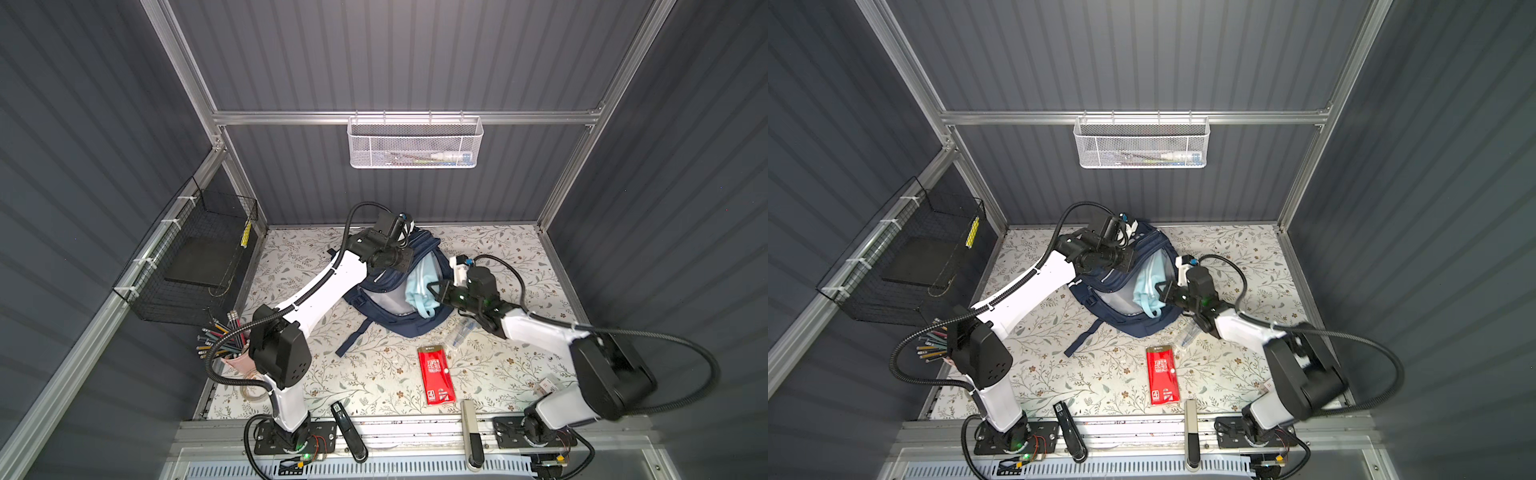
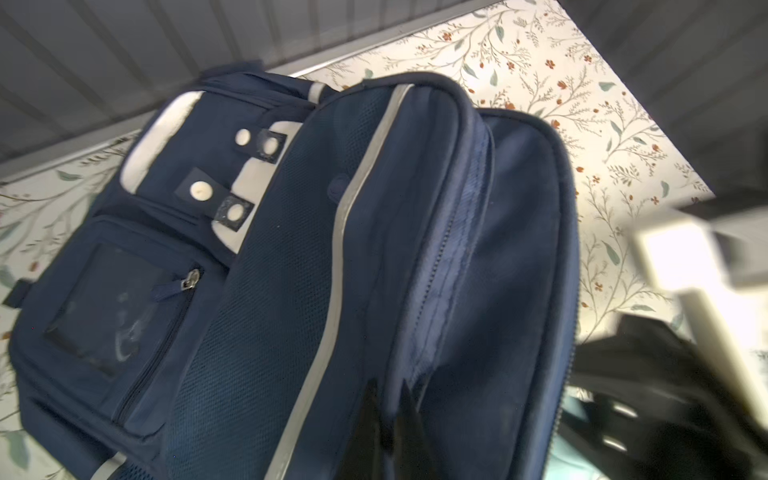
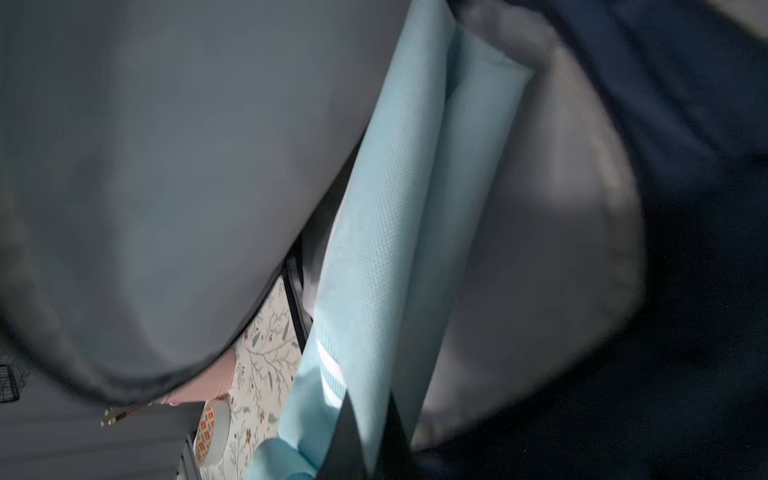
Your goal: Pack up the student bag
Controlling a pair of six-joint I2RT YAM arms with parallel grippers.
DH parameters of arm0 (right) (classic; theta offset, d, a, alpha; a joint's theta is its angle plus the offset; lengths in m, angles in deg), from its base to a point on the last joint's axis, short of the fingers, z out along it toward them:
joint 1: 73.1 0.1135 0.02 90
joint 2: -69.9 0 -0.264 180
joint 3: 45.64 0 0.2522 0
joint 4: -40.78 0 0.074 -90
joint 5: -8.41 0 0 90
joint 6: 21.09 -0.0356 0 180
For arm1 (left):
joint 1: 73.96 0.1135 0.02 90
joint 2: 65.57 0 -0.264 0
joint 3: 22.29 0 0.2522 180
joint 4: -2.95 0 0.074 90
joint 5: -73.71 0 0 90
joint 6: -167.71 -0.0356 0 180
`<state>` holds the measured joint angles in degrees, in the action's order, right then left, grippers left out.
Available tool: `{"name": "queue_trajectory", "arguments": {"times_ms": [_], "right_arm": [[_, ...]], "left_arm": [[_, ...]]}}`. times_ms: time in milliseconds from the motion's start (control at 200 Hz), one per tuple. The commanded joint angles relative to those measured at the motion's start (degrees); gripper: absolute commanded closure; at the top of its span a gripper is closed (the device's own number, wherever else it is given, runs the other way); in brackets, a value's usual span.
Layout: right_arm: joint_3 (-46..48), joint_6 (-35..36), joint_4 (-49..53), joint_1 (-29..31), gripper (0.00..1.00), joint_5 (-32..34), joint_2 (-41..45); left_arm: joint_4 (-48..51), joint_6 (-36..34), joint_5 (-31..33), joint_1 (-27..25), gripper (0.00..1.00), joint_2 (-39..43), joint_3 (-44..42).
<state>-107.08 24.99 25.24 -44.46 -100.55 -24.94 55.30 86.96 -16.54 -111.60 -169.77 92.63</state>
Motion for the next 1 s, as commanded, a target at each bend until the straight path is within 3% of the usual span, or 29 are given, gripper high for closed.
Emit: {"name": "queue_trajectory", "arguments": {"times_ms": [0, 125, 300, 385, 475, 555, 625, 820, 996], "right_arm": [[-9.37, -4.02, -18.30, 1.15, 1.00, -4.27, -12.22], [-20.44, -10.33, -24.43, 2.66, 1.00, -3.24, -23.45], [-33.60, -7.78, -9.11, 6.24, 1.00, 7.96, -31.29], [-38.50, -10.70, -4.54, 6.64, 1.00, 10.70, -35.91], [-40.78, -11.75, -3.33, 6.47, 0.84, 6.75, -37.67], [-37.53, -8.09, 0.12, 6.35, 0.56, 5.26, -32.72], [-32.86, -3.77, 5.86, 6.09, 0.43, 5.12, -25.62], [-12.96, 3.97, 18.43, 6.01, 0.29, 7.13, -2.03], [4.17, 4.22, 34.71, 6.35, 0.22, 16.92, 19.69]], "left_arm": [[-1.44, 3.36, -2.41, -0.14, 1.00, 0.94, 4.92], [-1.16, 4.04, -1.99, -0.14, 1.00, 1.32, 7.69], [-0.19, 4.62, -3.41, -0.14, 1.00, 1.27, 12.07], [-0.09, 4.98, -3.54, -0.14, 1.00, 1.44, 11.65], [-1.19, 5.37, -1.95, -0.07, 1.00, 2.39, 8.05], [-2.55, 5.87, -0.05, 0.03, 1.00, 3.23, 4.00], [-4.05, 6.25, 2.20, 0.17, 1.00, 3.74, 0.24], [-6.62, 6.95, 3.39, 0.38, 1.00, 2.38, -4.76], [-10.41, 8.66, 0.31, 0.38, 1.00, 2.90, -11.00]]}}
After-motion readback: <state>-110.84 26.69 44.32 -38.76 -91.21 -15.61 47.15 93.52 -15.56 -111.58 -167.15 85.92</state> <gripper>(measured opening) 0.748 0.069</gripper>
